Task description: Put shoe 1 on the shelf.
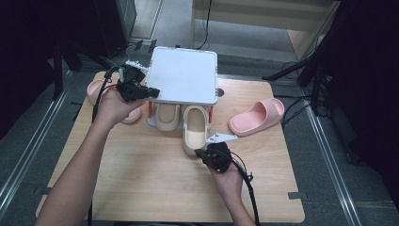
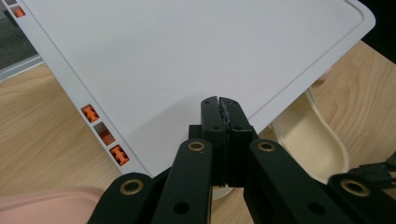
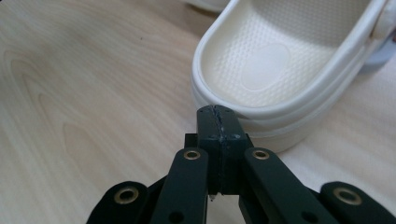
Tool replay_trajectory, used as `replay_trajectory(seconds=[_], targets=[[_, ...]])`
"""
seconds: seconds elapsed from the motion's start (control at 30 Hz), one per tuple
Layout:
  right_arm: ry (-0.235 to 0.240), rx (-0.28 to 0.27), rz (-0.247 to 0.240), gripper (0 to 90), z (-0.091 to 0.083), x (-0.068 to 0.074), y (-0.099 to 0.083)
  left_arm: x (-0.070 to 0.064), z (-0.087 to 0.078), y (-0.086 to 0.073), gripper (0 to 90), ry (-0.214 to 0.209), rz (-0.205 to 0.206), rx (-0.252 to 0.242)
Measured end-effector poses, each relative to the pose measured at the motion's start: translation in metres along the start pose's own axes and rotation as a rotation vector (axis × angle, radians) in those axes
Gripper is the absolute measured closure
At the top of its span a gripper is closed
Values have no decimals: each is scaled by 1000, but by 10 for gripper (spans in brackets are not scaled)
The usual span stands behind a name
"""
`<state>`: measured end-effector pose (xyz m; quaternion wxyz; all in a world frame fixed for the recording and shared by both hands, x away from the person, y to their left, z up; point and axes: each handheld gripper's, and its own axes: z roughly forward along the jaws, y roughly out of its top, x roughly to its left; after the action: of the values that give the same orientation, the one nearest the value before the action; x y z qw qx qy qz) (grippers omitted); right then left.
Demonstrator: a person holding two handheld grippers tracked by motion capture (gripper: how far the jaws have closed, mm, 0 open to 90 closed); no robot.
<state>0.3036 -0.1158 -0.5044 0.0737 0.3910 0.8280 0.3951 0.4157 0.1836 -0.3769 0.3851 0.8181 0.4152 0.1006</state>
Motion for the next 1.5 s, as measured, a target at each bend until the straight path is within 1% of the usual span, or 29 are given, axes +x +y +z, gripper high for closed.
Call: replay_trajectory(seconds=[0.03,0.1,0.13,0.17,0.2,0.23,0.27,0.33,0.4,0.43,0.47,0.5,0.6,0.73,0.83,0.9,1.03,1.07,1.1,1.13,1.17,1.2,1.27,1.33,1.37,1.4,1.43,1.47,1.5], targets=[[-10,0,-1,900,3,-1,4,0,0,0,897,2,1,0],[20,-18,16,900,10,-6,16,0,0,0,897,2,0,-3],[20,-18,16,900,10,-6,16,0,0,0,897,4,1,-4],[-13,-13,-1,900,13,-5,20,0,0,0,897,4,1,-4],[-2,-19,-2,900,19,-8,26,0,0,0,897,4,1,-4],[-2,-19,-2,900,19,-8,26,0,0,0,897,5,1,-5],[-17,-19,7,900,25,-12,33,-1,0,0,897,6,2,-1],[-11,-27,10,900,27,-14,36,-1,0,0,897,6,5,-1],[-26,-26,14,900,32,-17,42,-1,0,0,897,7,6,-1],[-11,-41,20,900,35,-19,47,-1,0,0,897,8,1,-2],[-11,-41,20,900,35,-19,47,-1,0,0,897,8,1,-2],[-29,-44,19,900,40,-22,51,-1,0,0,897,10,4,-2],[-25,-53,49,900,45,-28,56,-1,0,0,897,13,2,-3],[-34,-56,52,900,49,-30,59,-1,0,-1,897,16,0,-5],[-36,-65,67,900,50,-33,59,1,-2,-1,895,21,0,-5],[-22,-73,97,900,47,-32,56,1,-2,-2,894,21,-9,-12],[-12,-79,80,897,38,-28,51,1,-2,-2,893,21,-15,-14],[-6,-75,79,895,34,-27,50,2,-2,-2,893,17,-20,-15],[3,-74,70,885,24,-24,45,2,-2,-3,891,15,-21,-19],[3,-74,70,885,24,-24,45,2,-2,-3,891,22,-17,-20],[11,-73,62,873,15,-22,41,1,-2,-2,890,54,-12,-18],[11,-73,62,873,15,-22,41,1,-2,-2,890,54,-12,-18],[16,-81,60,867,4,-22,34,0,-2,-2,888,60,-13,-19],[24,-86,75,855,-7,-23,29,1,-2,-2,877,43,-30,-22],[28,-87,85,834,-19,-24,26,2,-2,-2,844,30,-40,-24],[29,-92,85,823,-25,-24,25,4,-2,-2,825,13,-60,-27],[29,-92,85,823,-25,-24,25,6,-2,-2,825,-7,-75,-27],[30,-94,77,779,-37,-25,24,8,-3,-2,762,-32,-108,-28],[30,-94,77,779,-37,-25,24,8,-3,-2,732,-32,-108,-28]])
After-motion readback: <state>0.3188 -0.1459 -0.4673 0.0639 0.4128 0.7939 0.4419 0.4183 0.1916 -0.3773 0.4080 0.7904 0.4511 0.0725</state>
